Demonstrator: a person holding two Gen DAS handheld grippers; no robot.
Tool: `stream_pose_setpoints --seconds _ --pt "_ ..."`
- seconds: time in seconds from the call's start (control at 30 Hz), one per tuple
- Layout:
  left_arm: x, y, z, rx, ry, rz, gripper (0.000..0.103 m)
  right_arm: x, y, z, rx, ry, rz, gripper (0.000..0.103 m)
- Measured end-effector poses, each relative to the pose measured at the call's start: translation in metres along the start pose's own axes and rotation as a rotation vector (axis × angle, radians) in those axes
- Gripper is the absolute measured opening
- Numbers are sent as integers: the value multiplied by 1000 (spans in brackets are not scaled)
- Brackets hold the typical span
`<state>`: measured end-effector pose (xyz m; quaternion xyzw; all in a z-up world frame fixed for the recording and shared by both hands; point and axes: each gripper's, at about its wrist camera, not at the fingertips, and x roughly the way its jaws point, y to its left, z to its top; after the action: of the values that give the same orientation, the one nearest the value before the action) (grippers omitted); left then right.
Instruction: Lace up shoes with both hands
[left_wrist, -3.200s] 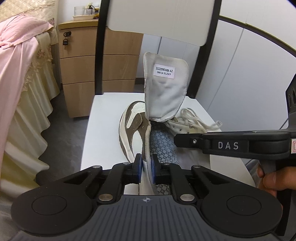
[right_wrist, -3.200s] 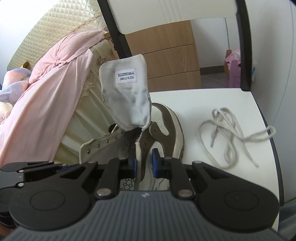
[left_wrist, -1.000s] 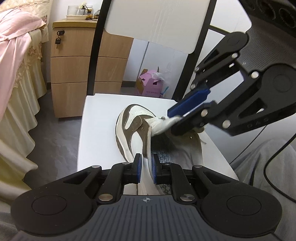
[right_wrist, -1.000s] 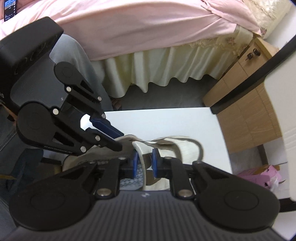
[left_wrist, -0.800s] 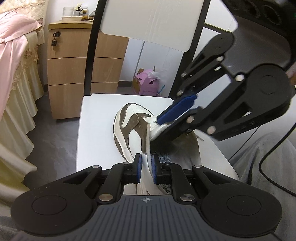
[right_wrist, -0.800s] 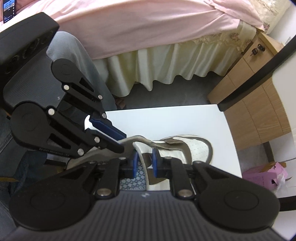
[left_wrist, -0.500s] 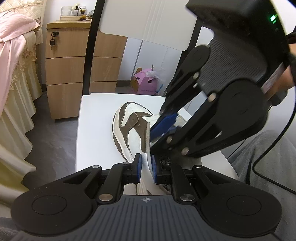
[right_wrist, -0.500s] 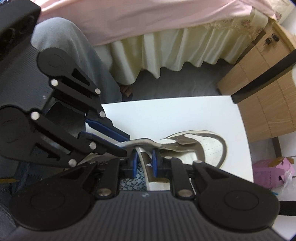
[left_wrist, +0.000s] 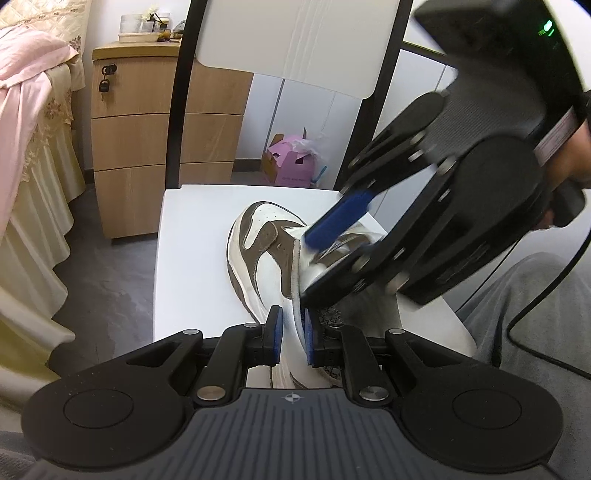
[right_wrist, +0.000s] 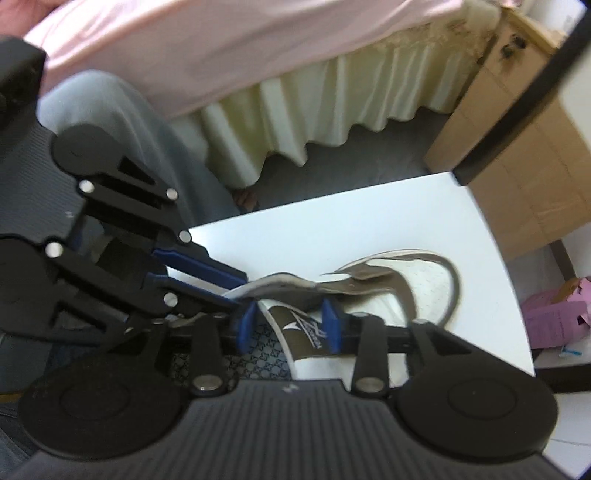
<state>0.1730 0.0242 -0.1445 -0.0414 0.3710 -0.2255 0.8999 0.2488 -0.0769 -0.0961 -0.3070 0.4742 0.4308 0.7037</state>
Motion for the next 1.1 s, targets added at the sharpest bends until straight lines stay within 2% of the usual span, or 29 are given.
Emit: stream_pose_setpoints --seconds 0.17,0.33,0.4,0.47,0.57,0.63,0.73,0.77,0.83,1.0,1.1 --pt "1 -5 -1 19 0 21 15 -43 -23 -22 196 -154 27 46" --pt "3 -7 -1 28 2 34 16 -57 -54 -64 548 -326 29 45" --pt "4 -6 -1 22 3 35 16 -52 -63 -83 690 -358 24 42" --pt "4 -6 -1 22 6 31 16 -42 -68 -100 806 -372 48 31" --pt "5 -7 -2 21 10 25 16 -35 -68 -112 884 -396 99 24" --pt "6 -6 -2 19 14 20 16 -36 -67 -107 876 -401 103 18" --pt "7 -5 -2 20 17 16 16 -38 -63 -91 787 -366 79 13" --pt "7 -5 -2 23 17 14 16 -38 -61 -83 744 -346 70 7" --pt "7 -5 -2 28 17 9 16 -34 -55 -71 648 -293 39 3" --pt "7 -4 -2 32 19 1 16 -24 -37 -38 423 -140 -19 2" --pt "7 -4 -2 39 18 0 16 -13 -27 -12 258 -14 -58 2"
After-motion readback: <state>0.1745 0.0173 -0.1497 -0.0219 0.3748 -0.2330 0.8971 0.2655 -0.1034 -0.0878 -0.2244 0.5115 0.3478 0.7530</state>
